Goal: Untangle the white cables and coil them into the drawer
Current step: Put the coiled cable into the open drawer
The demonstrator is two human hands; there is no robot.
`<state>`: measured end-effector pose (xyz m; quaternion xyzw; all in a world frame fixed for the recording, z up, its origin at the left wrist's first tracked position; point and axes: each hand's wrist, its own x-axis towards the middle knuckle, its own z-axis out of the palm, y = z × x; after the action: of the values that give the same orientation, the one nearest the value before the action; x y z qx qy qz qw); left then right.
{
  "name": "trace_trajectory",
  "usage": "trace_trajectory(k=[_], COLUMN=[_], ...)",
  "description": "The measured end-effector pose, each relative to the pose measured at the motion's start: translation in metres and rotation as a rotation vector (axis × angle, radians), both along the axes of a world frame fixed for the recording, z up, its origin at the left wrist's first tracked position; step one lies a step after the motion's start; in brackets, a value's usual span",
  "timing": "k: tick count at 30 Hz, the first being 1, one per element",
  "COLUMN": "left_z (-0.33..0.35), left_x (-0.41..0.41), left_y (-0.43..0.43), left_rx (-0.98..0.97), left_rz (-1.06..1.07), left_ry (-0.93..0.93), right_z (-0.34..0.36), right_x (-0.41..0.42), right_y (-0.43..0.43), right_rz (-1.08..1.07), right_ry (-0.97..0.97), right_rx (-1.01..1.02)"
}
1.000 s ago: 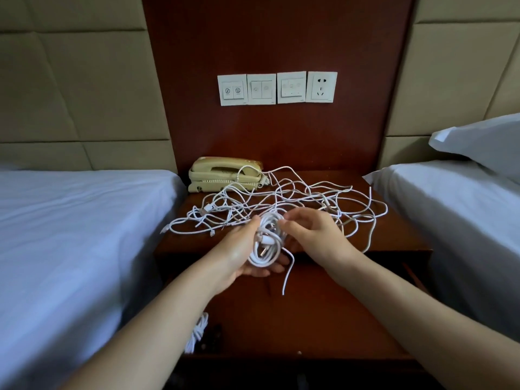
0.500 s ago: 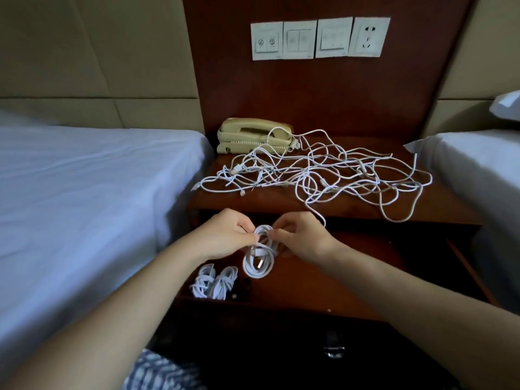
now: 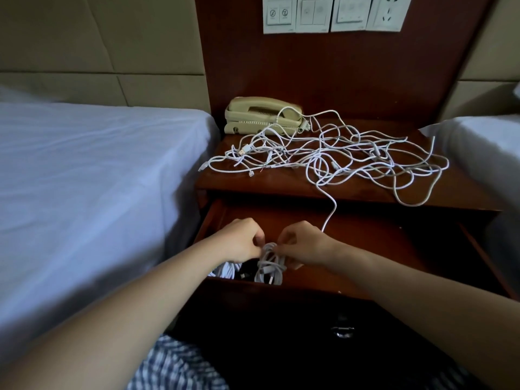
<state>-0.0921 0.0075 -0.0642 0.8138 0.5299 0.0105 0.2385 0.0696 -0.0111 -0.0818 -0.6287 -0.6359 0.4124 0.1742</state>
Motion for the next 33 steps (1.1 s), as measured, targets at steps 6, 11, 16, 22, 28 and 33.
trace_trajectory(k=[6,11,16,22,28,33], left_z=[-0.002,0.013,0.038,0.057,0.059,0.054], left_x=[0.007,0.014,0.024,0.05,0.089,0.119], left_y=[-0.001,0.007,0.025,0.036,0.044,0.05], left_rx=[-0.051,-0.018,0.138,0.249,0.315,0.321], left_rz=[0.005,-0.026,-0.022,0.008,0.083,0.163], left_ry=[0.095,0.101,-0.064,-0.278,-0.209,-0.012], right_z=[-0.007,0.009,0.048,0.096,0.086,0.07], right_x=[0.004,0.008,0.031,0.094,0.147,0.155], right_y=[0.0,0.006,0.017,0.022,0.034,0.038], right_rz=[0.013,0.077,0.03,-0.175,-0.277,-0.203], right_ry=[0.043,-0.037,-0.08,-0.348,-0.543,-0.509], right_rx=[-0.042,-0.02,0.156,0.604,0.607,0.608])
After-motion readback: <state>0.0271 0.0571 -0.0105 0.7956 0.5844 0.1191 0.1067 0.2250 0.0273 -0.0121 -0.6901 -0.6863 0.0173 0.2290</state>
